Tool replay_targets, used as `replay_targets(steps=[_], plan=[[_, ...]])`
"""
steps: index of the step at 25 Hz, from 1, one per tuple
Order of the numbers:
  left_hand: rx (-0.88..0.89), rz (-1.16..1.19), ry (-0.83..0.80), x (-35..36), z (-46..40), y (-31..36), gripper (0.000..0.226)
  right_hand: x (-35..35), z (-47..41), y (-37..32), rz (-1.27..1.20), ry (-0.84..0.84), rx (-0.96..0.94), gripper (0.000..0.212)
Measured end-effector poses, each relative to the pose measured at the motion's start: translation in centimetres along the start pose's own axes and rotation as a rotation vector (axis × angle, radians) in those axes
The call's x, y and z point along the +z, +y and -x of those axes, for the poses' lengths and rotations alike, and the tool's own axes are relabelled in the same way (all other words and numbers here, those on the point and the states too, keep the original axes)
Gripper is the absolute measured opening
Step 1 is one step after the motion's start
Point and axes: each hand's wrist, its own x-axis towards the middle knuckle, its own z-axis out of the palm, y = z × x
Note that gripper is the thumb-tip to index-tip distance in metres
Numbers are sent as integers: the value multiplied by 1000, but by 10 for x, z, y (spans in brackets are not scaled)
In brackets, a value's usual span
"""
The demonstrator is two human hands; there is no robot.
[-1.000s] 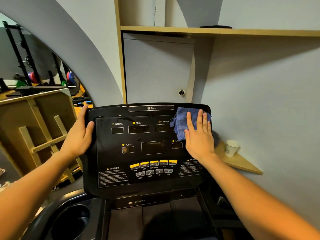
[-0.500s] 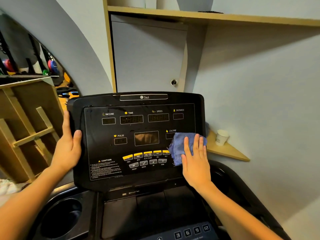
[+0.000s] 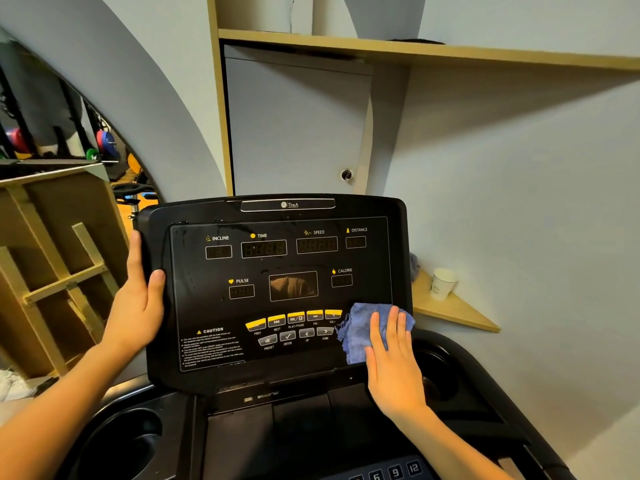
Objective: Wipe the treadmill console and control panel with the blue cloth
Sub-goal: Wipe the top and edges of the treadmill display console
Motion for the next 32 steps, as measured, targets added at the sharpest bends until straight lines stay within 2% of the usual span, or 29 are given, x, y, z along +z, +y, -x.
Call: replay_targets(steps=[7, 19, 25, 32], plan=[[14, -40, -32, -4, -6, -4, 71, -2, -26, -6, -4, -4, 70, 72], [-18, 0, -48, -5, -9, -9, 70, -64, -191, -50, -138, 282, 276, 74], [-6, 30, -73, -2, -11, -16, 67, -59, -198, -62, -186, 358, 292, 71], [6, 40, -66, 0, -14, -20, 66, -63, -198, -86, -211, 367, 267, 69]])
